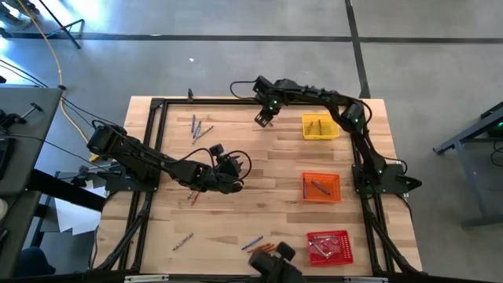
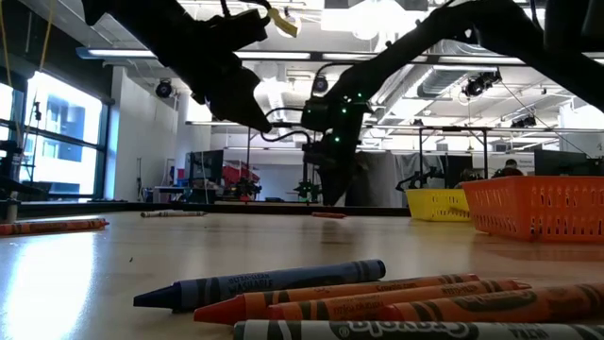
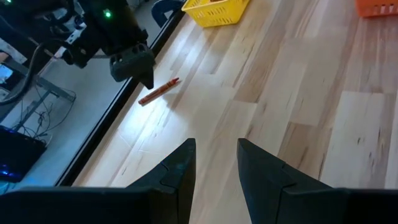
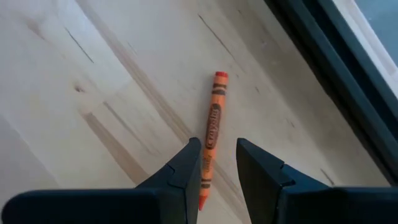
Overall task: Sort crayons
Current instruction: Put the orange crayon into the yellow bin
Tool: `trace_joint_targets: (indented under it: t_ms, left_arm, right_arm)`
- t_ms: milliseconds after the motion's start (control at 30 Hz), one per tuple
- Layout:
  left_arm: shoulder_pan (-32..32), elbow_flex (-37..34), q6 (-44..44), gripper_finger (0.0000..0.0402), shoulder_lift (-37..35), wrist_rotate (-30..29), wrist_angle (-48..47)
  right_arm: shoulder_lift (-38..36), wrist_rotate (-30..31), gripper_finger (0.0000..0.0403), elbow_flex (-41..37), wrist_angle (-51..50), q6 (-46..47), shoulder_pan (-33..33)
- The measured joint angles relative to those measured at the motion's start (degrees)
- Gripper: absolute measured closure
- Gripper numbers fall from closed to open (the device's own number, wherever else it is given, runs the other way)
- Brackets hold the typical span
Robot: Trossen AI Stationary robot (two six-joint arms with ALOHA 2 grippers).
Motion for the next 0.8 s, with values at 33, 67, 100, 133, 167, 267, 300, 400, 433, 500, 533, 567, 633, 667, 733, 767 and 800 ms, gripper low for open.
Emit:
trace_joint_targets:
  t_ms: [33,67,100,133,167,267,300,400,433,500,533,567,633,667,733,767,800]
  left_arm:
    - [0.0,0.0,0.0,0.0298,0.0,0.0,0.0]
    - [0.0,0.0,0.0,0.0298,0.0,0.0,-0.1]
    - [0.0,0.0,0.0,0.0298,0.0,0.0,-0.1]
    - [0.0,0.0,0.0,0.0298,0.0,0.0,-0.2]
    - [0.0,0.0,0.0,0.0298,0.0,0.0,-0.3]
    - [0.0,0.0,0.0,0.0298,0.0,0.0,-0.3]
    - [0.0,0.0,0.0,0.0298,0.0,0.0,-0.3]
    - [0.0,0.0,0.0,0.0298,0.0,0.0,-0.5]
    - [0.0,0.0,0.0,0.0298,0.0,0.0,-0.6]
    - [0.0,0.0,0.0,0.0298,0.0,0.0,-0.7]
    - [0.0,0.0,0.0,0.0298,0.0,0.0,-0.7]
    - [0.0,0.0,0.0,0.0298,0.0,0.0,-0.7]
    - [0.0,0.0,0.0,0.0298,0.0,0.0,-0.7]
    - [0.0,0.0,0.0,0.0298,0.0,0.0,-0.7]
    - [0.0,0.0,0.0,0.0298,0.0,-0.1,-0.7]
    - [0.0,0.0,0.0,0.0298,0.0,-0.2,-0.7]
    - [0.0,0.0,0.0,0.0298,0.0,-0.2,-0.7]
  right_arm:
    - [0.0,0.0,0.0309,0.0,-0.2,-0.2,-0.2]
    - [0.0,-0.1,0.0309,0.0,-0.2,-0.3,-0.4]
    - [0.0,-0.4,0.0309,0.0,-0.1,-0.4,-0.6]
    - [0.0,-0.8,0.0309,0.0,-0.2,-0.5,-0.9]
    - [0.2,-1.4,0.0309,0.0,-0.2,-0.5,-1.0]
    - [1.0,-3.0,0.0309,0.0,-0.8,-0.5,-1.3]
    - [1.4,-3.1,0.0309,0.0,-0.6,-0.7,-1.3]
    - [2.6,-3.2,0.0309,0.0,-1.6,-1.6,-1.3]
    - [2.9,-3.2,0.0309,0.0,-1.6,-1.5,-1.3]
    - [3.3,-3.6,0.0309,0.2,-1.8,-1.6,-1.3]
    - [3.3,-3.6,0.0309,0.2,-2.2,-1.7,-1.5]
    - [3.3,-3.6,0.0309,0.2,-2.3,-1.8,-1.6]
    - [3.3,-3.6,0.0309,0.2,-2.0,-1.8,-1.6]
    - [3.3,-3.6,0.0309,0.2,-1.9,-1.8,-1.6]
    - [3.4,-3.7,0.0309,0.2,-1.9,-1.8,-1.6]
    - [3.4,-3.9,0.0311,0.2,-1.9,-1.8,-1.6]
    - [3.4,-4.1,0.0316,0.2,-1.9,-1.8,-1.6]
